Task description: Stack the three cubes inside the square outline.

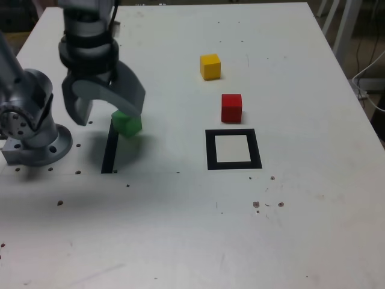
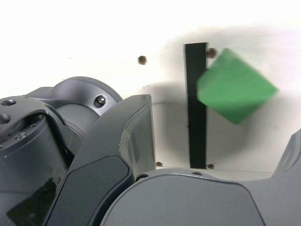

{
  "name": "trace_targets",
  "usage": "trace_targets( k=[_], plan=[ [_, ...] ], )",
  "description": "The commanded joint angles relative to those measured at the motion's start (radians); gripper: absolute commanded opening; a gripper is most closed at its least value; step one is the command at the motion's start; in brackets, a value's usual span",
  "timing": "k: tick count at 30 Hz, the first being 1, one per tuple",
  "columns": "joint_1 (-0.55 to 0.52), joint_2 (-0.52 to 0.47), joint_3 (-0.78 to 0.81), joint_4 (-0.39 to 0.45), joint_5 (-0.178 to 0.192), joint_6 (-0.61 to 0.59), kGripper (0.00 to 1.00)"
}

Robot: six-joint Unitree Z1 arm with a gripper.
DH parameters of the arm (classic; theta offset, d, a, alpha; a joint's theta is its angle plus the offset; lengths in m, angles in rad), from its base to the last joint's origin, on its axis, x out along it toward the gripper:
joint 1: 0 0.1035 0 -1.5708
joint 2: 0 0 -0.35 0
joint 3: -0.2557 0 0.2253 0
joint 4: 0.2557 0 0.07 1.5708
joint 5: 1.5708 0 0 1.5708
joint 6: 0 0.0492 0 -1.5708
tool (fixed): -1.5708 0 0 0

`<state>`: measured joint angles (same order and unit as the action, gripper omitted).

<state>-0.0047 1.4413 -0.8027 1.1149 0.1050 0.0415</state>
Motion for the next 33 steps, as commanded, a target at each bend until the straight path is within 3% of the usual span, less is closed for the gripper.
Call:
trace_targets(
  k=[1,22,33],
  plan=[
    [-0.005,0.022,-0.025,0.005,0.004,0.009,0.99],
    [-0.008,0.291,-0.384,0.012,0.016,0.091,0.99],
    [0.057,0.429,-0.506,-0.012,0.014,0.132,0.99]
  ],
)
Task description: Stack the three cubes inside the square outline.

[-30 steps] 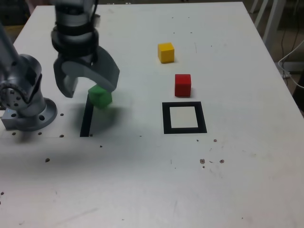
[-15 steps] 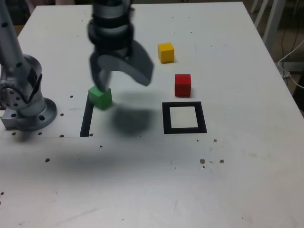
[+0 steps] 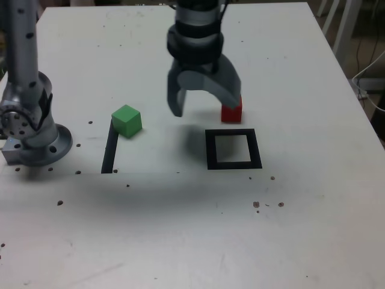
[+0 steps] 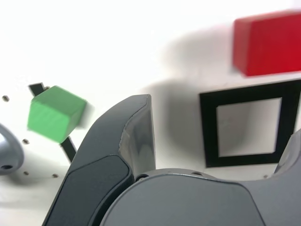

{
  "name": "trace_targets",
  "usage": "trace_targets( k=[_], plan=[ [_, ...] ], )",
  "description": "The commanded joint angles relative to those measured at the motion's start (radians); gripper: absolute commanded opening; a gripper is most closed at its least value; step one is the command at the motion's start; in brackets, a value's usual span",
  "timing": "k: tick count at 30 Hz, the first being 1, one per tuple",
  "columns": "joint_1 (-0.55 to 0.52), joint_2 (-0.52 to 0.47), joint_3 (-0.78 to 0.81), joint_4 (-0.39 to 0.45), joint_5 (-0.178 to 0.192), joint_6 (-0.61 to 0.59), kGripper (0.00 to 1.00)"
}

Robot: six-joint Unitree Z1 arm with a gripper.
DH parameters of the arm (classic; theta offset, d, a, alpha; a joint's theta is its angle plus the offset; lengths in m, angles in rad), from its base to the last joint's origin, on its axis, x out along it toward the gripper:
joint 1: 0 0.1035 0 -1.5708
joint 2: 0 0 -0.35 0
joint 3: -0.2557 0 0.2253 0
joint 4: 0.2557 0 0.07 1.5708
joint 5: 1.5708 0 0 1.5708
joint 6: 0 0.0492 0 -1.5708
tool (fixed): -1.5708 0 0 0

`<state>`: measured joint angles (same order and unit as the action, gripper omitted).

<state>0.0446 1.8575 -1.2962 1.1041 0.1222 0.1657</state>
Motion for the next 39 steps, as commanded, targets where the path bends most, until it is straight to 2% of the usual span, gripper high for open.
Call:
trace_targets(
  k=[1,17,24,28,36,39],
  plan=[
    [0.016,0.023,-0.023,-0.001,-0.007,0.016,0.99],
    [0.101,0.169,-0.138,-0.017,-0.042,0.107,0.99],
    [0.129,0.231,-0.162,-0.019,-0.069,0.146,0.94],
    [0.141,0.247,-0.164,-0.018,-0.075,0.154,0.82],
    [0.142,0.249,-0.166,-0.017,-0.062,0.148,0.4],
    [0.14,0.247,-0.167,-0.01,-0.057,0.15,0.33]
  ],
)
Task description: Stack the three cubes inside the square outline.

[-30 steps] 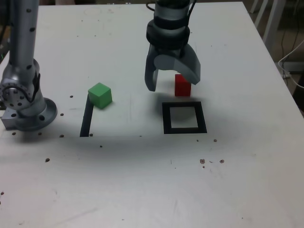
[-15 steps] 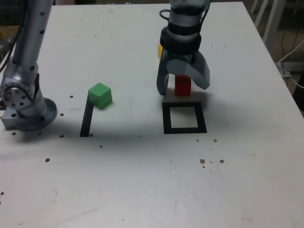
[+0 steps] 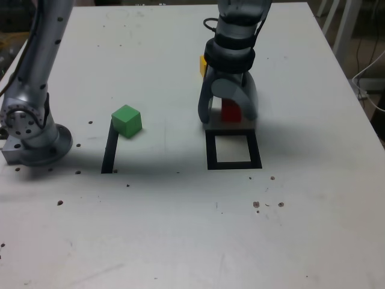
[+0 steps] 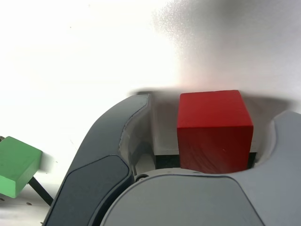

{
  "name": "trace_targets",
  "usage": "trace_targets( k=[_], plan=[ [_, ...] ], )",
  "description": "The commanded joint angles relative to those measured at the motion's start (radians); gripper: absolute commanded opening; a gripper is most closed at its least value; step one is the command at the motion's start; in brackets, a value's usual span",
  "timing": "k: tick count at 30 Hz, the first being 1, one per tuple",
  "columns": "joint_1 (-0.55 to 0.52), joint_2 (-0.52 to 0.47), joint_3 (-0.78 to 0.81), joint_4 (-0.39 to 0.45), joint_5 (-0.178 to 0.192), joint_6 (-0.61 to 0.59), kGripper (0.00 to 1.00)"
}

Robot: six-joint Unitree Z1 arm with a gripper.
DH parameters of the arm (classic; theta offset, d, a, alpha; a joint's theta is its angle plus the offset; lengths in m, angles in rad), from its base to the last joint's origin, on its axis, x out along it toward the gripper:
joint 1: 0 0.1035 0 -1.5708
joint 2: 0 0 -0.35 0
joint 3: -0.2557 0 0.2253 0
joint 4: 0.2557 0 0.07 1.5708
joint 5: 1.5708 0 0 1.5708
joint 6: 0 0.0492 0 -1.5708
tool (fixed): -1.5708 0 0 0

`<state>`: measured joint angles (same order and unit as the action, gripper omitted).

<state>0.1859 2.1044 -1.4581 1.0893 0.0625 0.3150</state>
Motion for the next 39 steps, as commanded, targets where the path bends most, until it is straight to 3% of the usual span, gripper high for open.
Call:
trace_targets(
  k=[1,24,39],
  plan=[
    [-0.002,-0.001,-0.005,0.007,0.003,0.001,0.31],
    [-0.03,-0.034,-0.008,0.047,-0.003,-0.006,0.3],
    [-0.124,-0.057,-0.034,0.099,-0.093,-0.089,0.3]
  ],
)
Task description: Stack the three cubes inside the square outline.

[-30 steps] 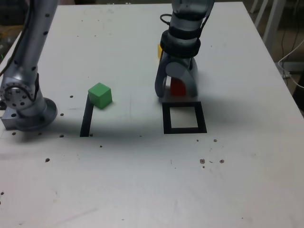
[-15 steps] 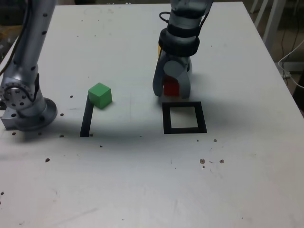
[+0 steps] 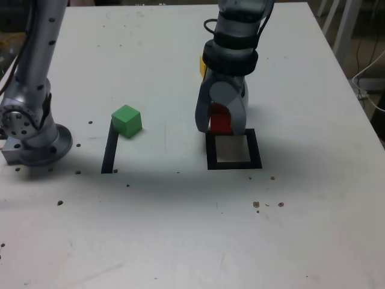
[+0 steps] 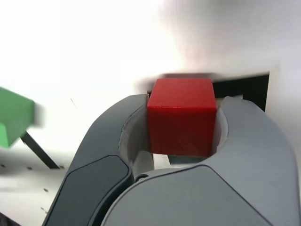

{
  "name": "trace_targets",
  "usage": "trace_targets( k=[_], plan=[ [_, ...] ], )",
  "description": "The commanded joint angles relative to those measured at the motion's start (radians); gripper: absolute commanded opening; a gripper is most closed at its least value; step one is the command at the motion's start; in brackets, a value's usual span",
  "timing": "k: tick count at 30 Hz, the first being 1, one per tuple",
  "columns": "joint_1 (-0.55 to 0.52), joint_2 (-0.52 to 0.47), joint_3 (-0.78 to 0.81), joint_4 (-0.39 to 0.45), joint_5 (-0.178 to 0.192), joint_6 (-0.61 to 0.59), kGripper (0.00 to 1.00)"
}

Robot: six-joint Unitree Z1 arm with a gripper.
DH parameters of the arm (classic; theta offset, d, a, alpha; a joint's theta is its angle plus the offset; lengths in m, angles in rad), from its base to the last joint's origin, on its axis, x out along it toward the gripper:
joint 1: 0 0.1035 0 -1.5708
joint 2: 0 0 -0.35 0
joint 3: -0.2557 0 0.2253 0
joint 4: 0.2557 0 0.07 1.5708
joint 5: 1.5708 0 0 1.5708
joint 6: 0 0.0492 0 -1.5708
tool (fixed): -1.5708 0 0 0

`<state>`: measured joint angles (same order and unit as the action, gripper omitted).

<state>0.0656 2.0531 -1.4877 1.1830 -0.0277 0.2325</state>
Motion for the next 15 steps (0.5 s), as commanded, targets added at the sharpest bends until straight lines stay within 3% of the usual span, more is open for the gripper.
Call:
trace_targets(
  k=[1,7,15],
  plan=[
    [-0.01,-0.006,-0.004,0.008,-0.006,-0.018,0.3],
    [-0.049,-0.012,-0.006,0.009,-0.029,-0.084,0.3],
    [-0.07,-0.005,-0.006,0.003,-0.032,-0.133,0.3]
  ],
)
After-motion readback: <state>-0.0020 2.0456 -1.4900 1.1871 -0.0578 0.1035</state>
